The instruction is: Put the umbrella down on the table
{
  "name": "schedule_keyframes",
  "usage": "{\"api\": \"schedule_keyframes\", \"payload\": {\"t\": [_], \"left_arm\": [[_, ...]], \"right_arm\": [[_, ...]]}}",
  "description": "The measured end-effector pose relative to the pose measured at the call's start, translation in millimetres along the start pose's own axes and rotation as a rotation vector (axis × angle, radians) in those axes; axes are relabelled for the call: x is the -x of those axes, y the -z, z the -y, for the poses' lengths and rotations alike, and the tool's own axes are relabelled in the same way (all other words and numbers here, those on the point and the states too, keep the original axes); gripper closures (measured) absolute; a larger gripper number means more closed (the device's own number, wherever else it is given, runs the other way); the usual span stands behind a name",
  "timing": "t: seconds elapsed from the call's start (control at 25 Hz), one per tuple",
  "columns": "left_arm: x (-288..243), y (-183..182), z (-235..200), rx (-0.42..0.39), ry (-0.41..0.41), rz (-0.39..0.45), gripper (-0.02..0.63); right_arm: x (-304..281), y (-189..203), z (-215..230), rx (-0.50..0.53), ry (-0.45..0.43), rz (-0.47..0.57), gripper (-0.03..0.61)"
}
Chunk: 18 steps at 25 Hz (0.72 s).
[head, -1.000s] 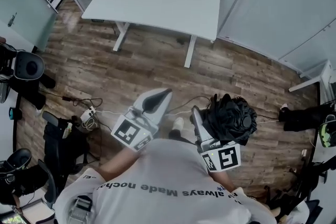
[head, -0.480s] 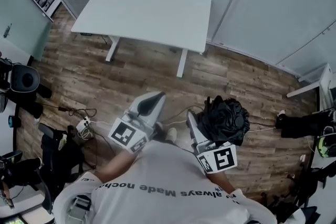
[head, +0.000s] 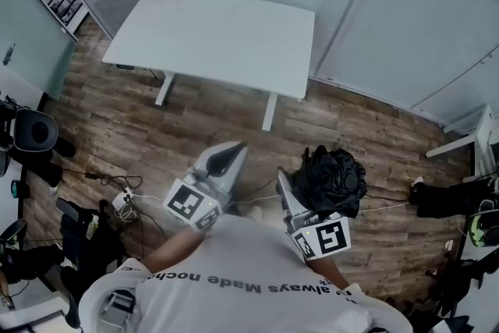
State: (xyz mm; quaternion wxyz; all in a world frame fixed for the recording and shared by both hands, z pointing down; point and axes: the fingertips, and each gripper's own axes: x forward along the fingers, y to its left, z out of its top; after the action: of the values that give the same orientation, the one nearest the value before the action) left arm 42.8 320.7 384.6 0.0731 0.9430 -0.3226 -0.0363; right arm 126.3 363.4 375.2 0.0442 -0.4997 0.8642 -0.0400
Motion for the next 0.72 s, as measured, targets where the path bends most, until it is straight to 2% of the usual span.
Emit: {"api": "schedule_keyframes", "payload": {"t": [0.16, 0.4, 0.72], "left_arm": [[-10.7, -6.6, -66.0, 0.008, -0.011, 0.013, 0.611], [-18.0, -33.2, -201.5, 0.015, -0.034, 0.04, 0.611], [-37.7, -64.7, -357.1, 0.006, -0.012, 0.04, 0.611]], "right_arm": [[-68.4, 5.7, 3.3, 0.003, -0.012, -0.009, 0.353], [-204.5, 8.9, -7.0, 0.025, -0.033, -0.026, 0.353], [-363.9, 5.7, -4.5, 0.034, -0.007, -0.03, 0.353]]}}
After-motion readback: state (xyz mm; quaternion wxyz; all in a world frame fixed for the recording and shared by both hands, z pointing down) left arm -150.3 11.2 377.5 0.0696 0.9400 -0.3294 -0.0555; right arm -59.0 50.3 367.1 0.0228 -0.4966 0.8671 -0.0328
